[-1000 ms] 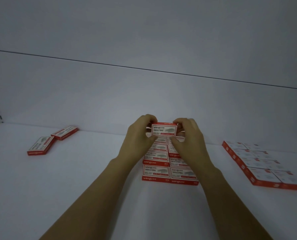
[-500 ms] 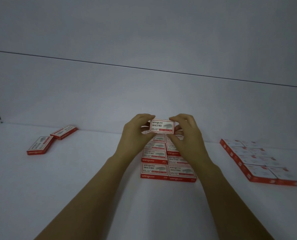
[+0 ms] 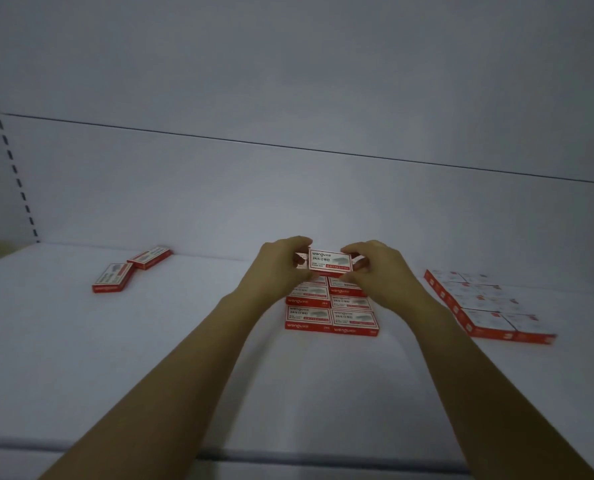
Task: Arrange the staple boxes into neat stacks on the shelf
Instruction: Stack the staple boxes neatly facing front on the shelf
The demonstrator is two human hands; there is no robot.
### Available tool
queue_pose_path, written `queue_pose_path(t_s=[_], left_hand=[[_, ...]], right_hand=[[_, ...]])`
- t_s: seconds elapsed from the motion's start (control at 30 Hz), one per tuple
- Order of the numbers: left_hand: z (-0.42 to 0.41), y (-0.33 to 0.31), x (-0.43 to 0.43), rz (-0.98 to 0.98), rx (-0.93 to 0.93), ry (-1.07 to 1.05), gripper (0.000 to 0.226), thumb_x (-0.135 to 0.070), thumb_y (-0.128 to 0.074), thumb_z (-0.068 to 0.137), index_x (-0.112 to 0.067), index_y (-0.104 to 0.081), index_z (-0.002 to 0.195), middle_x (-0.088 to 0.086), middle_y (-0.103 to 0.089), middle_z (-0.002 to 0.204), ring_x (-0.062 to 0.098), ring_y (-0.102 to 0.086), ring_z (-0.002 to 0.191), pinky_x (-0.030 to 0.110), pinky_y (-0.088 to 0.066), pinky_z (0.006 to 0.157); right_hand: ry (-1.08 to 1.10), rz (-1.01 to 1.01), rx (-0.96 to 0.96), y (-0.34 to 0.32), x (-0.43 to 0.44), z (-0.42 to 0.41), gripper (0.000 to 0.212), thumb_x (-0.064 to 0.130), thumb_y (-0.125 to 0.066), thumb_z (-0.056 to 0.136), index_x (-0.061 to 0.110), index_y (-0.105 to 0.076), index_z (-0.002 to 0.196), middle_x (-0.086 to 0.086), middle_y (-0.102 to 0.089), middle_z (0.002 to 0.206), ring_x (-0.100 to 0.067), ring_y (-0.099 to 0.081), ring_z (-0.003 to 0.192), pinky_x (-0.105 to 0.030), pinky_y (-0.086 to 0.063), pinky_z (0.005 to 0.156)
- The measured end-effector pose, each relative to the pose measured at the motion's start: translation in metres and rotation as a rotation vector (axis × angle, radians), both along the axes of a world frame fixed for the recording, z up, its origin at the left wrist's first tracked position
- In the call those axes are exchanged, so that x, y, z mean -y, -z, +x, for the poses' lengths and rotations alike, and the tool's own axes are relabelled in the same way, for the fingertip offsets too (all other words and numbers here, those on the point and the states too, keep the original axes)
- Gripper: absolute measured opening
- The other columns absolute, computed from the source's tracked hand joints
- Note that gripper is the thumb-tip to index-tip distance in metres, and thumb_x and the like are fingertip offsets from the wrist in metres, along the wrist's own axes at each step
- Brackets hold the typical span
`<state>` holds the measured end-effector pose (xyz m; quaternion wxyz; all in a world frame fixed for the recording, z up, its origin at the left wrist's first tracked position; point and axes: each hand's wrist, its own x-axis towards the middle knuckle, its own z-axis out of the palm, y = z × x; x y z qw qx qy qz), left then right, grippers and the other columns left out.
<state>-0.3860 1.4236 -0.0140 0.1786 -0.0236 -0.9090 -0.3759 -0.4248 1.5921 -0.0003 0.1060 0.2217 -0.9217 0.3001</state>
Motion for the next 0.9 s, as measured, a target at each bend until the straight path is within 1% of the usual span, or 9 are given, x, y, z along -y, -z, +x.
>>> queue_pose_path(t_s=[0.07,0.13,0.2,0.3,0.33,0.43,0.5,0.73,0.9], left_hand=[[0.007,0.002,0.0,-0.025,0.021,-0.017,0.061,-0.023,-0.069,0.084,-0.017,-0.043,0.139,0.0,-0.056,0.131,0.014,-0.056,0.109,0.026,-0.047,0.087],[0.013,0.007,0.003,-0.043,0.051,-0.078,0.06,-0.026,-0.07,0.083,-0.014,-0.045,0.137,0.003,-0.057,0.128,0.015,-0.057,0.107,0.026,-0.046,0.087],[0.017,0.013,0.007,-0.049,0.133,-0.158,0.058,-0.029,-0.068,0.084,-0.011,-0.047,0.134,0.006,-0.058,0.126,0.019,-0.057,0.108,0.029,-0.045,0.092],[0.019,0.023,0.009,-0.031,0.28,-0.21,0.056,-0.032,-0.067,0.085,-0.008,-0.05,0.132,0.008,-0.058,0.126,0.022,-0.056,0.112,0.028,-0.043,0.092],[0.018,0.026,0.009,-0.018,0.306,-0.208,0.051,-0.032,-0.066,0.085,-0.007,-0.054,0.128,0.009,-0.06,0.122,0.021,-0.058,0.107,0.024,-0.044,0.086],[0.015,0.032,0.005,0.012,0.309,-0.19,0.024,-0.026,-0.062,0.089,-0.004,-0.069,0.096,0.007,-0.066,0.088,0.011,-0.056,0.064,0.016,-0.039,0.054],[0.012,0.034,0.002,0.007,0.291,-0.206,0.024,-0.023,-0.06,0.091,-0.003,-0.071,0.089,0.008,-0.068,0.083,0.01,-0.051,0.057,0.017,-0.039,0.051],[0.007,0.04,-0.002,-0.069,0.266,-0.236,0.024,-0.022,-0.061,0.09,0.0,-0.071,0.091,0.01,-0.07,0.087,0.018,-0.055,0.065,0.02,-0.041,0.055],[0.008,0.034,-0.003,-0.095,0.29,-0.214,0.021,-0.023,-0.06,0.09,-0.004,-0.069,0.09,0.009,-0.068,0.089,0.019,-0.058,0.071,0.023,-0.046,0.063]], right_hand=[[0.027,0.045,0.024,-0.001,-0.012,0.007,0.046,0.015,-0.069,0.082,0.014,-0.056,0.127,-0.004,-0.055,0.12,-0.011,-0.055,0.089,-0.017,-0.043,0.074],[0.047,0.102,0.066,0.0,-0.027,0.015,0.045,0.016,-0.07,0.082,0.014,-0.058,0.125,-0.003,-0.057,0.119,-0.01,-0.054,0.088,-0.009,-0.037,0.064],[0.062,0.152,0.104,0.003,-0.038,0.022,0.043,0.017,-0.071,0.081,0.014,-0.06,0.123,-0.002,-0.058,0.118,-0.01,-0.054,0.086,-0.011,-0.034,0.061],[0.079,0.179,0.147,0.009,-0.043,0.026,0.042,0.017,-0.071,0.081,0.012,-0.061,0.121,-0.004,-0.061,0.119,-0.01,-0.052,0.088,-0.02,-0.038,0.077],[0.084,0.162,0.157,0.012,-0.042,0.026,0.041,0.017,-0.072,0.081,0.012,-0.062,0.12,-0.004,-0.062,0.119,-0.01,-0.052,0.088,-0.021,-0.038,0.079],[0.11,0.059,0.188,0.02,-0.034,0.021,0.039,0.014,-0.073,0.079,0.012,-0.064,0.117,-0.004,-0.064,0.117,-0.011,-0.055,0.09,-0.022,-0.042,0.081],[0.15,0.022,0.2,0.025,-0.029,0.017,0.039,0.01,-0.072,0.08,0.011,-0.063,0.117,-0.005,-0.062,0.119,-0.015,-0.06,0.097,-0.023,-0.045,0.083],[0.201,0.014,0.174,0.033,-0.024,0.013,0.035,0.007,-0.068,0.083,0.01,-0.064,0.118,-0.009,-0.064,0.119,-0.019,-0.062,0.098,-0.022,-0.046,0.086],[0.168,0.188,0.175,0.022,-0.018,0.014,0.036,0.013,-0.068,0.084,0.007,-0.062,0.119,-0.01,-0.06,0.12,-0.021,-0.06,0.104,-0.021,-0.044,0.084]])
